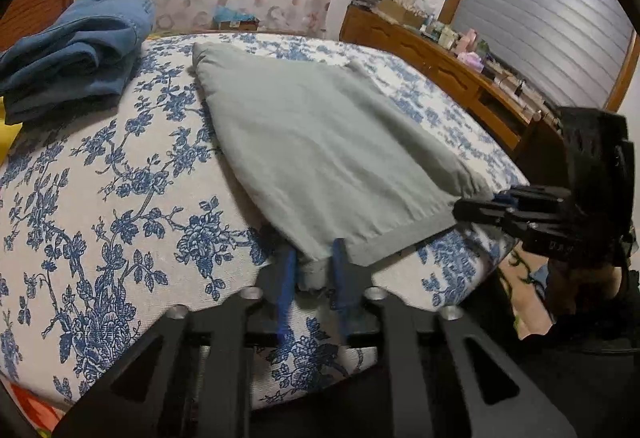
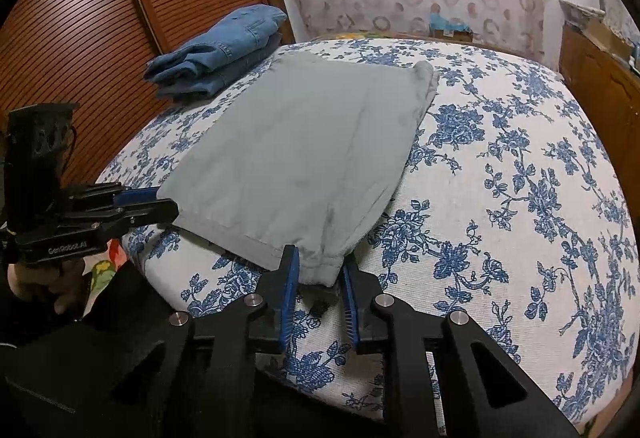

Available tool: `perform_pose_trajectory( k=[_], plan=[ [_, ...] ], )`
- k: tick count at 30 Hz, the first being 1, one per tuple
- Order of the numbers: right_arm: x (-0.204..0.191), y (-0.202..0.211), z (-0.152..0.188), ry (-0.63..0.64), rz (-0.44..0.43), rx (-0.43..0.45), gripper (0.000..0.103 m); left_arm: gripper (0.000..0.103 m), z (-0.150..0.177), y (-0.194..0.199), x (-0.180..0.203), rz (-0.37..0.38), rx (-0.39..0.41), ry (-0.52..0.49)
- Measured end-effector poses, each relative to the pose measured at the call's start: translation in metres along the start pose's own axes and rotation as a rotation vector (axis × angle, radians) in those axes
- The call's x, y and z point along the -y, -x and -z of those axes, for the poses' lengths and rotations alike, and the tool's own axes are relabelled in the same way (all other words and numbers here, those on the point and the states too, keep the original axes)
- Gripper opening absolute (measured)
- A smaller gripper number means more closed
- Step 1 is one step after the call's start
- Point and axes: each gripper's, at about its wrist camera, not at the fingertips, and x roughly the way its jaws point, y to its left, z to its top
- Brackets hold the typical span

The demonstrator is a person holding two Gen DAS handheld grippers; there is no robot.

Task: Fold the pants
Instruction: 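Grasp the new folded edge of the garment with both tools, then lift the edge with both tools and fold it over again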

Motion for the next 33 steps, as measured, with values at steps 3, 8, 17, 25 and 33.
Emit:
perform_pose_trajectory(
  k=[3, 8, 17, 25, 33],
  plan=[
    [-0.001, 0.002, -0.001, 0.005, -0.001, 0.001, 0.013, 0.008, -0.001, 0.006, 0.003, -0.001, 0.024, -0.015],
    [0.004, 0.012, -0.002, -0.027, -0.044, 0.035, 0.013, 0.008, -0.006, 0.019, 0.005, 0.014, 0.06, -0.013],
    [0.003, 0.042, -0.007, -0.036, -0.108, 0.091, 0.013, 0.008, -0.017, 0.058, 0.015, 0.051, 0.152, -0.014],
    [-0.001, 0.068, -0.007, -0.02, -0.13, 0.14, 0.013, 0.007, -0.022, 0.076, 0.026, 0.064, 0.195, -0.039],
    [-0.001, 0.068, -0.033, 0.024, -0.083, 0.202, 0.013, 0.007, -0.051, 0.061, 0.019, 0.033, 0.205, -0.059]
  ],
)
